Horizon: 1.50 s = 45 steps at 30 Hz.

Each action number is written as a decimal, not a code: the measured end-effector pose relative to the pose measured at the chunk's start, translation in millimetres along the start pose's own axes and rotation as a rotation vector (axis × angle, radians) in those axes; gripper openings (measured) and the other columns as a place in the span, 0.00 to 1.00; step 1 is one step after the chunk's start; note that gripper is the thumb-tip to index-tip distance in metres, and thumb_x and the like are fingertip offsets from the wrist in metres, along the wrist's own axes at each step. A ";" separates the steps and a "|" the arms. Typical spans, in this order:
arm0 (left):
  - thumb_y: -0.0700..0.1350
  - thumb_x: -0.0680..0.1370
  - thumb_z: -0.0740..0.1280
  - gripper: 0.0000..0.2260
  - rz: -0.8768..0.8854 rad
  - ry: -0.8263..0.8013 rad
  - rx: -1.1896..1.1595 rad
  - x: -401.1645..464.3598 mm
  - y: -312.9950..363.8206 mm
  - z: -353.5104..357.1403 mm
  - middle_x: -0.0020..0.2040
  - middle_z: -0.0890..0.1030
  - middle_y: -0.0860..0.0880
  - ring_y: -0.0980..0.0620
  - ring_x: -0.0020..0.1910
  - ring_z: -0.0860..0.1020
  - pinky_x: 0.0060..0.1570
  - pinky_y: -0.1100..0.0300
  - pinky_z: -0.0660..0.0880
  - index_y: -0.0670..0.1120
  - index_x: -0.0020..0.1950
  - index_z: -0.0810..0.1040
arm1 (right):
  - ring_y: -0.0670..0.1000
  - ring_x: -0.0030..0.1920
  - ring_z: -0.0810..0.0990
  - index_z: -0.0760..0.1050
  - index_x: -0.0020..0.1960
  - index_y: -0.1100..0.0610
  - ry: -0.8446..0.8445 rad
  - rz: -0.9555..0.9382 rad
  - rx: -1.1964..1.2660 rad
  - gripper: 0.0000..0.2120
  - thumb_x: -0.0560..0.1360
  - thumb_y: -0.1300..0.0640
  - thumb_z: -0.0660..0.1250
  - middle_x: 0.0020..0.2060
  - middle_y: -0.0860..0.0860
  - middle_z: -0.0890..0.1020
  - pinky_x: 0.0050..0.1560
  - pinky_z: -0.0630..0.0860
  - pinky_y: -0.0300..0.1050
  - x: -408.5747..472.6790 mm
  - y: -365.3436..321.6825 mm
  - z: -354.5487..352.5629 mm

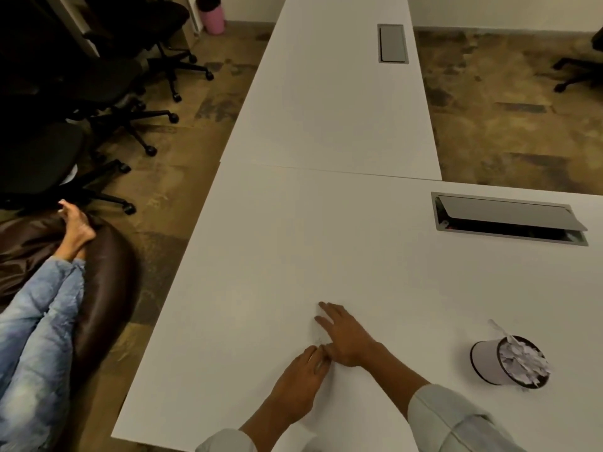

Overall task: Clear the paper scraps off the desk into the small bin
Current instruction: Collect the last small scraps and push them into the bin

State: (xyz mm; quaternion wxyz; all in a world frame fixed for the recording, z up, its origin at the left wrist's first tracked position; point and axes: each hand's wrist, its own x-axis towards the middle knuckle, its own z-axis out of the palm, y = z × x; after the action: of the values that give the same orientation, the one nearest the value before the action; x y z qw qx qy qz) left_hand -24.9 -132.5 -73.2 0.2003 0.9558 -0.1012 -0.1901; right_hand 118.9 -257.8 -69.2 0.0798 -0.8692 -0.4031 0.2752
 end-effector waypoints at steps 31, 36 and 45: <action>0.38 0.73 0.71 0.04 -0.244 0.277 -0.435 107.0 74.8 -90.9 0.39 0.86 0.45 0.53 0.35 0.83 0.36 0.72 0.76 0.43 0.44 0.86 | 0.43 0.36 0.83 0.83 0.40 0.55 0.888 0.795 0.842 0.05 0.69 0.64 0.75 0.35 0.47 0.85 0.44 0.79 0.38 -216.1 80.1 -46.8; 0.36 0.72 0.69 0.06 -0.048 0.223 -0.533 157.1 176.6 -87.1 0.43 0.86 0.46 0.54 0.39 0.84 0.39 0.76 0.75 0.42 0.45 0.86 | 0.40 0.35 0.81 0.84 0.39 0.52 1.002 0.921 0.750 0.04 0.68 0.60 0.76 0.31 0.44 0.83 0.36 0.73 0.27 -265.2 125.8 -76.9; 0.34 0.69 0.64 0.09 0.151 0.055 -0.512 211.2 297.3 -72.7 0.37 0.84 0.41 0.50 0.33 0.77 0.33 0.64 0.73 0.39 0.41 0.84 | 0.47 0.39 0.83 0.85 0.45 0.56 0.850 0.924 0.614 0.08 0.73 0.64 0.69 0.42 0.50 0.87 0.42 0.76 0.34 -279.9 166.7 -86.7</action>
State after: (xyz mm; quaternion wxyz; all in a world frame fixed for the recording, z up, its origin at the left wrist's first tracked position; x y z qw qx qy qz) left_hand 161.2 -431.7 45.5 0.4520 0.8684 -0.1153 -0.1681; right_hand 128.8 -569.4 59.1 0.3473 -0.9220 0.1702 0.0184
